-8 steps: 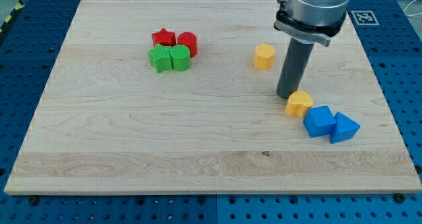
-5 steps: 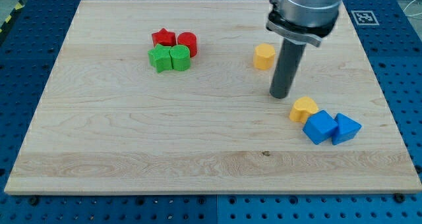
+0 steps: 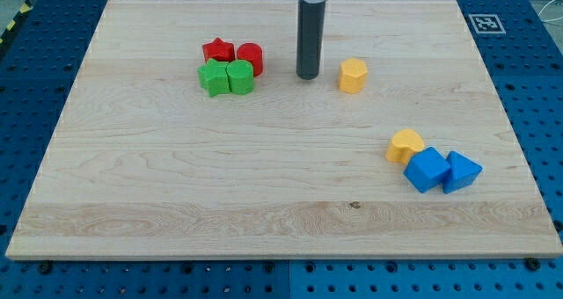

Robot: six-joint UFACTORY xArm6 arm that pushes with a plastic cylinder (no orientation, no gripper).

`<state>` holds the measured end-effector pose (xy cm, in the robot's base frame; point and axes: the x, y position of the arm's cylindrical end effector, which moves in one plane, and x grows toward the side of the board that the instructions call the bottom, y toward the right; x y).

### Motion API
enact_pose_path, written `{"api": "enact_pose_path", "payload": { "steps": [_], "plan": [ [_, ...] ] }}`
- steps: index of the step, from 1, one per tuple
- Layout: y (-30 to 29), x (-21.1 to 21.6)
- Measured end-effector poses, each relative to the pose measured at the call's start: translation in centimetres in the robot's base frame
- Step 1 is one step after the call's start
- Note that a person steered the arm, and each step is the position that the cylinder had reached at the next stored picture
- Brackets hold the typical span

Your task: Slide the yellow hexagon closwer to the blue triangle

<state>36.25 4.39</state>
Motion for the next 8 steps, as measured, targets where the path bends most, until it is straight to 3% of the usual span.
{"api": "enact_pose_path", "payload": {
  "steps": [3, 8],
  "plan": [
    [13.4, 2.1],
    [13.2, 7.2]
  ]
}}
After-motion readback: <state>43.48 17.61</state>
